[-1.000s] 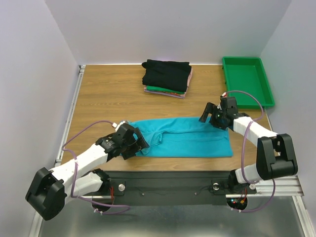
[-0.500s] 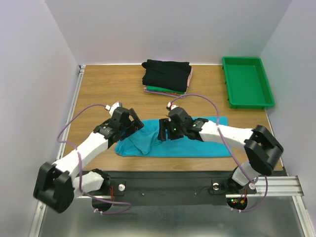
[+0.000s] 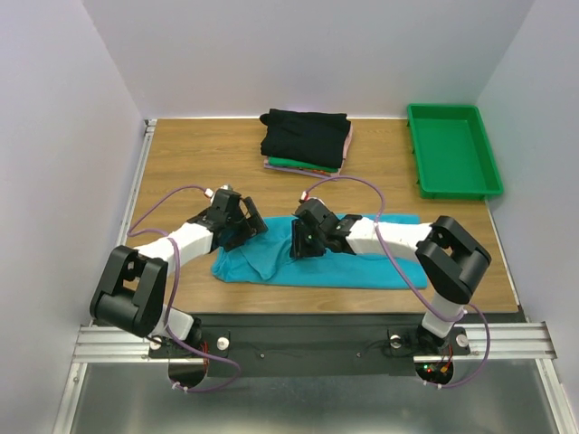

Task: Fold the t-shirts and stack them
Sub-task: Fold the tshirt

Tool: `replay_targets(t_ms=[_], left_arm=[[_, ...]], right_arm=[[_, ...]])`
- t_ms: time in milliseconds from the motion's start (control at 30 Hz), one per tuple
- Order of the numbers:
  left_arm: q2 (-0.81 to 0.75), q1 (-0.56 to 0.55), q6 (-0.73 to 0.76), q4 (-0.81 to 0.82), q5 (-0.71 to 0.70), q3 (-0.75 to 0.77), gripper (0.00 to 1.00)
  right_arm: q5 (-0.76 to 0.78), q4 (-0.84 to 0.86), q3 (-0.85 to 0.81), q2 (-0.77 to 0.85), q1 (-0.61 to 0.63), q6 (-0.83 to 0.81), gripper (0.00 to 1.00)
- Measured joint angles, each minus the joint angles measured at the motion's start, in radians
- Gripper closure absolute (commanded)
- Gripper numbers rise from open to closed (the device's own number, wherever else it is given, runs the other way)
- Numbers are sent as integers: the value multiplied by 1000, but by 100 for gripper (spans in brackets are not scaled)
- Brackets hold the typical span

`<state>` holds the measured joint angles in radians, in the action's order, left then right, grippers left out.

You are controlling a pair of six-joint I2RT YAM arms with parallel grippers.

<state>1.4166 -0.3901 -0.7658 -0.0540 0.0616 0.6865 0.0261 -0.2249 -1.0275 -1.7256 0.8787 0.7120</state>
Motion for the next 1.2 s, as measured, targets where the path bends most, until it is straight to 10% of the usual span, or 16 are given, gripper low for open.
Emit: replay_targets(t_ms=[133,500,667,800,933,1200], left_arm=[[-2,10,2,30,11,-15,2],[9,66,5,82,34,-26,2],[12,73,10,90,41,-26,2],[11,74,20,91,45,-26,2],[-13,74,31,56,39,-26,2],[-202,74,36,-82,16,-16,2]], right_arm=[[-3,3,-19,-32,2,10,86],[42,-7,48,74,6,44,92],[45,-9,98,117,6,69,77],[53,-37,107,117,6,74,24],[88,-83,104,150,6,69,3],[209,-158,99,383,-49,10,0]])
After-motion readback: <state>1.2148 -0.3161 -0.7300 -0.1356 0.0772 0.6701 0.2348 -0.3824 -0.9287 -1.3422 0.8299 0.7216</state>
